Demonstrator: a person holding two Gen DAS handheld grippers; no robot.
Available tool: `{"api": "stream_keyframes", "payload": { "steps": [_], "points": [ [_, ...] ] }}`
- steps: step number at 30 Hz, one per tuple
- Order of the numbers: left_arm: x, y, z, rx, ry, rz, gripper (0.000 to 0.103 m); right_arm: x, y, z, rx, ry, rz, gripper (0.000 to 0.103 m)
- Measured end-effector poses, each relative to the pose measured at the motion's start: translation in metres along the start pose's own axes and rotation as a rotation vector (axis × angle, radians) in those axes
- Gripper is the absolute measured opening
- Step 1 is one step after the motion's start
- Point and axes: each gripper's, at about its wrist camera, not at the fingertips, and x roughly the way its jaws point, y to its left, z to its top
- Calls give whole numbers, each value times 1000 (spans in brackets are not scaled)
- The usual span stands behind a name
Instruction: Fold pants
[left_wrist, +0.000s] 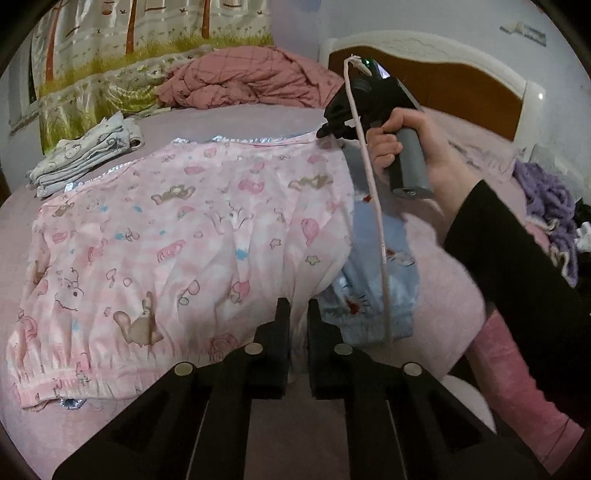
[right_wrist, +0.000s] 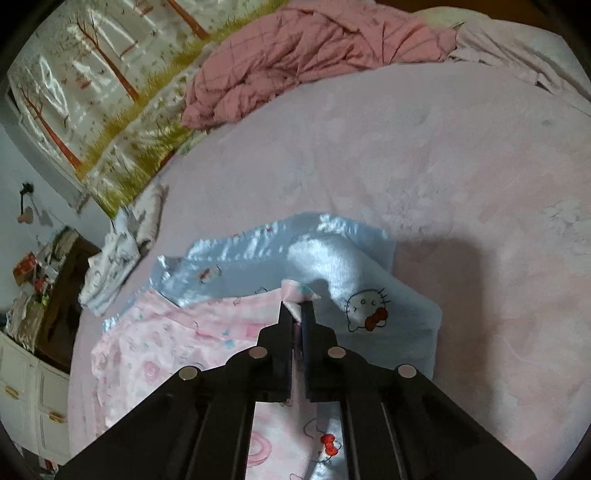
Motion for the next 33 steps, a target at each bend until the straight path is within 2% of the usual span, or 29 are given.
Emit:
{"api": "stream_keyframes", "payload": {
  "steps": [5, 12, 15, 20, 24, 33],
  "points": [
    [-15, -10, 4, 31, -19, -51, 7, -40, 5, 9, 8, -86, -1, 3],
    [-22, -11, 3, -2, 0, -124, 7, -92, 1, 12, -6, -160, -67, 3],
    [-28, -9, 3, -10, -8, -135, 7, -106, -2, 12, -14, -169, -73, 3],
    [-37, 8, 6, -64, -34, -129, 7, -108, 9, 14, -50, -152, -92, 3],
    [-48, 24, 6, -104, -60, -109, 7, -101, 38, 16, -80, -144, -69, 3],
    [-66, 76, -7, -198, -111, 7, 7, -82, 168, 20, -235, -129, 49, 3]
  ]
}}
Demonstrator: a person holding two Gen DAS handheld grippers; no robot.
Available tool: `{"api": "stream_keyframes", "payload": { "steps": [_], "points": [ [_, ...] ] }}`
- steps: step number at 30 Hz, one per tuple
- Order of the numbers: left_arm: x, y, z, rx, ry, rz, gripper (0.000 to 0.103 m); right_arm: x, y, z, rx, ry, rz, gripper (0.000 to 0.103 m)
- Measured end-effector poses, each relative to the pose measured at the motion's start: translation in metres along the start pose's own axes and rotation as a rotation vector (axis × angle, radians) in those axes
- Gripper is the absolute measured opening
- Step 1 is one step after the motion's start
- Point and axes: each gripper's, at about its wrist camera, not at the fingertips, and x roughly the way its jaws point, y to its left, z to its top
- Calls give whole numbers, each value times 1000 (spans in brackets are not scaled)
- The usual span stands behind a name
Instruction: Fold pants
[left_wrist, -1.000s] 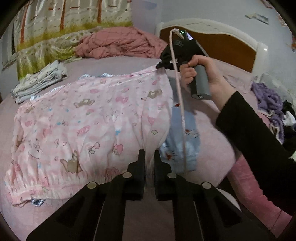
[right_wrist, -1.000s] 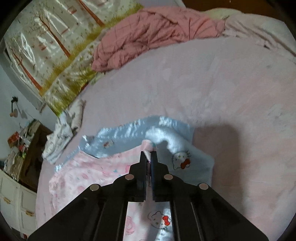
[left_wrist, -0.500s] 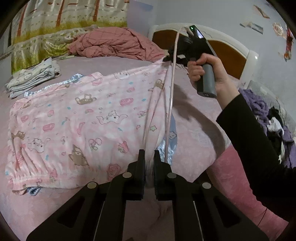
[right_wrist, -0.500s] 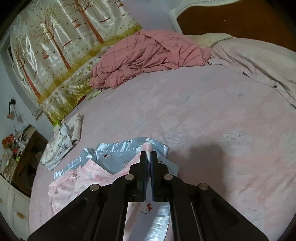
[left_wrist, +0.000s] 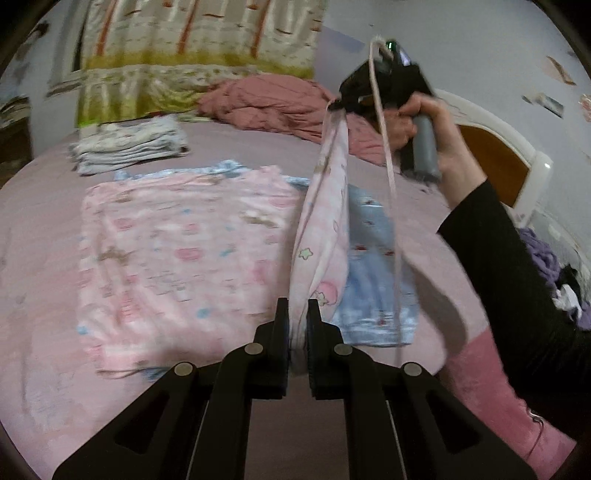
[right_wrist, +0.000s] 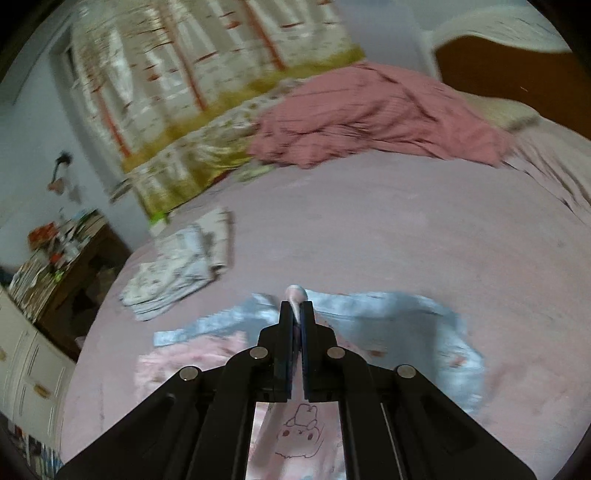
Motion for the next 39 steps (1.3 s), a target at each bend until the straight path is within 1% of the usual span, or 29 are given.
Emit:
{"api": "stream_keyframes", "payload": {
  "steps": [3, 8, 11, 15, 19, 22, 26, 31, 38, 39],
  "points": [
    [-1, 25, -4, -50, 7, 46, 7, 13, 46, 5, -45, 14, 41, 3],
    [-6, 61, -12, -109, 11, 114, 7, 43, 118, -2, -115, 53, 91, 3],
    [-14, 77, -19, -133, 10, 132, 7, 67, 155, -8, -132, 86, 117, 3],
    [-23, 94, -27, -151, 3, 151, 7, 102, 200, -19, -166, 139, 120, 3],
    [-27, 105, -35, -166, 1, 142, 7, 135, 233, -34, -196, 191, 116, 3],
    [-30, 104, -41, -150, -12, 162, 7, 159, 256, -48, -208, 223, 92, 3],
    [-31, 112, -48, -178, -12, 161, 7, 189, 287, -68, -242, 288, 105, 3],
    [-35, 120, -59, -198, -1, 169, 7, 216, 323, -93, -294, 356, 125, 3],
    [-43, 122, -71, -237, 6, 174, 8, 242, 340, -118, -303, 427, 137, 3],
    [-42, 123, -70, -236, 10, 185, 8, 245, 342, -121, -307, 435, 137, 3]
  ]
}}
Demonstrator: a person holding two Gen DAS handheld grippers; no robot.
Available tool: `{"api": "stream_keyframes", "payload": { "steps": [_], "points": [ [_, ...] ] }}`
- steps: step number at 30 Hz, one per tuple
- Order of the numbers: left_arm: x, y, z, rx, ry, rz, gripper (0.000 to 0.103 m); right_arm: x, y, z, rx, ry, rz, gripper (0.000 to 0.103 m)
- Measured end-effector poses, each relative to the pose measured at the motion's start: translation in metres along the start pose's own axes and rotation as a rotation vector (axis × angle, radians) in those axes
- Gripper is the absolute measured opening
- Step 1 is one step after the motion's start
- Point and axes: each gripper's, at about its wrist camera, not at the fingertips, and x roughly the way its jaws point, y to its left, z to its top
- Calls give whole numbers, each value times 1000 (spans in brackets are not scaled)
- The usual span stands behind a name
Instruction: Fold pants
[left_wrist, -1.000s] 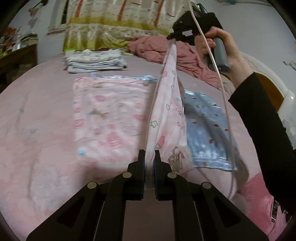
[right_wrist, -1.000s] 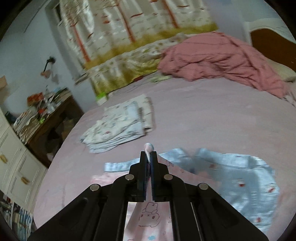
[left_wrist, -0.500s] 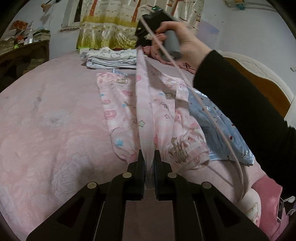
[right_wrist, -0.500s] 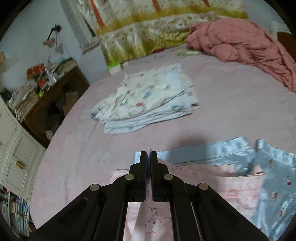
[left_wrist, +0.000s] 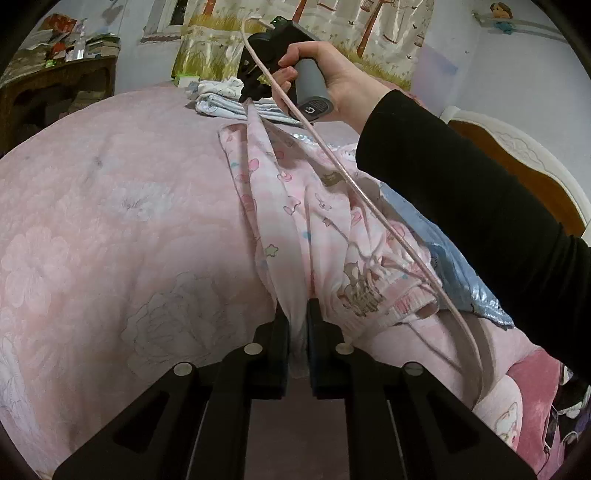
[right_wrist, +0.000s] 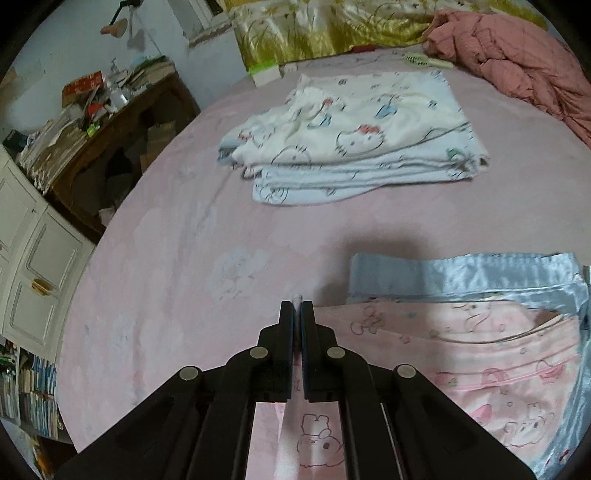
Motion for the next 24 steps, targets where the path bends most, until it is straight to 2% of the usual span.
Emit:
{"api": "stream_keyframes", "payload": {
  "steps": [6, 8, 10, 11, 12, 13, 15, 17, 20, 24],
  "points": [
    [1, -1, 1, 6, 17, 7, 13, 13, 6, -4, -36, 20, 3, 3],
    [0, -1, -1, 5, 22, 30, 36, 15, 5, -5, -28, 21, 12, 3],
    [0, 2, 2, -4, 15, 50, 47, 18, 3, -4, -17, 39, 39, 5],
    [-1, 4, 3, -9, 17, 53, 50, 17, 1, -5, -14, 41, 56, 12],
    [0, 6, 4, -13, 19, 51, 51, 16, 1, -5, -12, 42, 73, 25],
    [3, 12, 10, -18, 21, 48, 53, 12, 0, -5, -11, 33, 82, 30],
    [2, 14, 15, -16, 20, 57, 56, -4, 0, -6, -19, -22, 75, 54],
    [1, 15, 22, -5, 10, 75, 58, -21, 0, -6, -32, -63, 72, 55],
    [-8, 22, 41, 20, -31, 99, 59, -58, -12, -5, -14, -124, 119, 55],
    [-21, 28, 75, 54, -116, 129, 61, -130, -42, -14, -4, -247, 133, 55]
  ]
}}
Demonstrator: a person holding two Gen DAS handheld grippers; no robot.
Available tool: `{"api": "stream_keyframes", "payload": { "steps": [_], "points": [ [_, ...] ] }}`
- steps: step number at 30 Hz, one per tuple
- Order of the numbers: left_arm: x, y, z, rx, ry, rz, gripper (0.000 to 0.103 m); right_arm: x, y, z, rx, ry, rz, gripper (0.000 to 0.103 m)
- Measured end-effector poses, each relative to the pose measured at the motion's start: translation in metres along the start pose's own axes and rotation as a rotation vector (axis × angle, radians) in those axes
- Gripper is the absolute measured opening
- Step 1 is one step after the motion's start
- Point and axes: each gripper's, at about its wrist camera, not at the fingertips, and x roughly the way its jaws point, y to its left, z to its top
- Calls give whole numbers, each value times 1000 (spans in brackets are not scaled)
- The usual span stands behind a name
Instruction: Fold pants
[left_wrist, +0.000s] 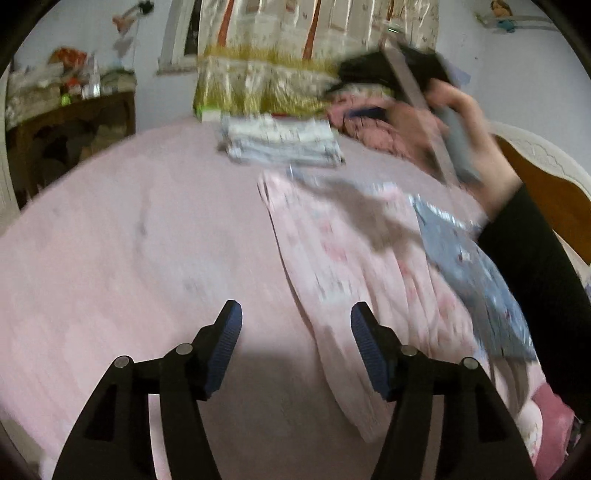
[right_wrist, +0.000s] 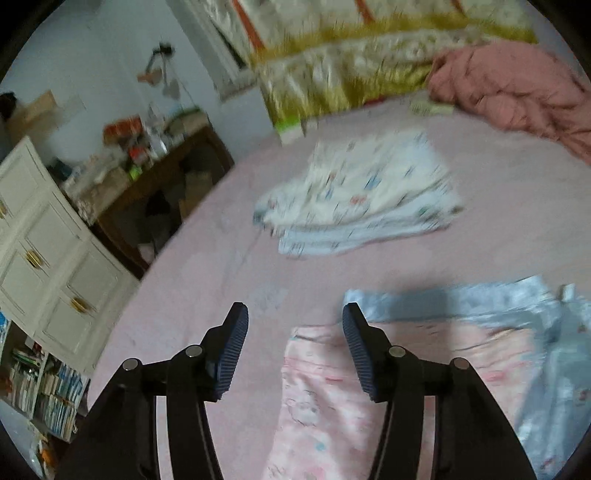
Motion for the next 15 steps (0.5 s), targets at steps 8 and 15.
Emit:
{"api": "stream_keyframes", "payload": {
  "steps": [8, 15],
  "points": [
    [16, -2, 84, 77, -129, -16, 64, -132, -59, -10, 49, -218, -93, 55],
    [87, -6, 179, 72, -118, -7, 55, -136, -129, -9, 185, -169, -188, 55]
  ]
}}
